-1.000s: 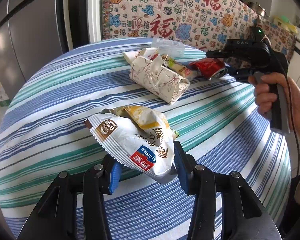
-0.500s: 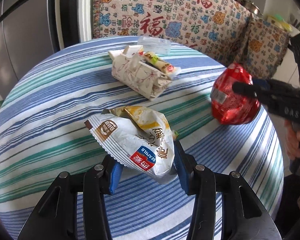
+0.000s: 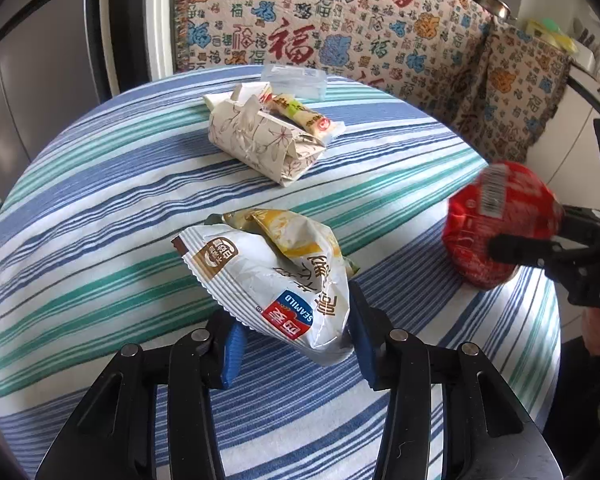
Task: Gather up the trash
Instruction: 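Lift the snack bag with the left tool while the right tool lifts the cola can, then carry the snack bag and cola can over the blue wastebasket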
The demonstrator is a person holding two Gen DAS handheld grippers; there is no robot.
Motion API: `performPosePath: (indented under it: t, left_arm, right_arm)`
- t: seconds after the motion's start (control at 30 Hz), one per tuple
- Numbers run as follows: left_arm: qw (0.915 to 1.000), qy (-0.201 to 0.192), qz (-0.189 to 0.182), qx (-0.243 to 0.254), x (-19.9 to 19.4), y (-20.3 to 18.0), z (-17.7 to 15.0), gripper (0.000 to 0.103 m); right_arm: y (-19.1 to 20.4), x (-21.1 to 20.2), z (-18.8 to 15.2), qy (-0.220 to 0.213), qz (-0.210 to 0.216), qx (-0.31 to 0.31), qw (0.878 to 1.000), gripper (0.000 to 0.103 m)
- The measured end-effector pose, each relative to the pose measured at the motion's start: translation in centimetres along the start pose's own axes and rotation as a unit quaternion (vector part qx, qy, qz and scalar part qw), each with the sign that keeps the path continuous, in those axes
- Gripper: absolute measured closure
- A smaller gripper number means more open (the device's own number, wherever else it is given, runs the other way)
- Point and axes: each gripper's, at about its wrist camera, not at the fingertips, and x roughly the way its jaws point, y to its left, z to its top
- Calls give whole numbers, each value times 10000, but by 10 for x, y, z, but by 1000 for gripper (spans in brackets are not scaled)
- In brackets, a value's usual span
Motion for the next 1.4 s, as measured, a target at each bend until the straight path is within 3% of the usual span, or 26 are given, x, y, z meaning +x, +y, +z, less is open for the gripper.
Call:
performPosePath:
  t: [0.13,0.2,0.27,0.47,0.57,0.63,0.9,0.97,1.4]
  left_arm:
    - [9999,-12,-111,-30,-4,-1,0,70]
    - [9999,-20,-148,-50,-7,-3,0,72]
    - [9998,-64,-194,-26,-11,-5,0,72]
    - [9997,-20,-235,116,-13,-14,-2,74]
    - [9995,-19,-268,182,-16,-18,-3,74]
    - [9993,-38,-302,222,-18,-20,-2,74]
    - [9992,-18,-299,270,-17,-24,-2,74]
    - [9991,-6,-305,299,-16,-25,-2,74]
    - [9957,-129,-757,520,-33,-61,1,75]
  right_arm:
    - [4,-8,-9,-65,-128,-49,9999,59]
    - [5,-13,-11,-183,-162,-50,9997,72]
    - [4,-21,-13,-342,-159,40,9993,77]
    - [10,-26,-19,-284,-424,-93,9987,77]
    - [12,-31,-26,-263,-570,-156,9979,71]
    - [8,-36,-30,-296,-572,-79,9979,62]
    - [-2,-54,-33,-466,-458,153,9977,58]
    - [-4,-55,-33,-411,-365,257,9982,78]
    - [-8,-83,-35,-888,-577,423,9935,79]
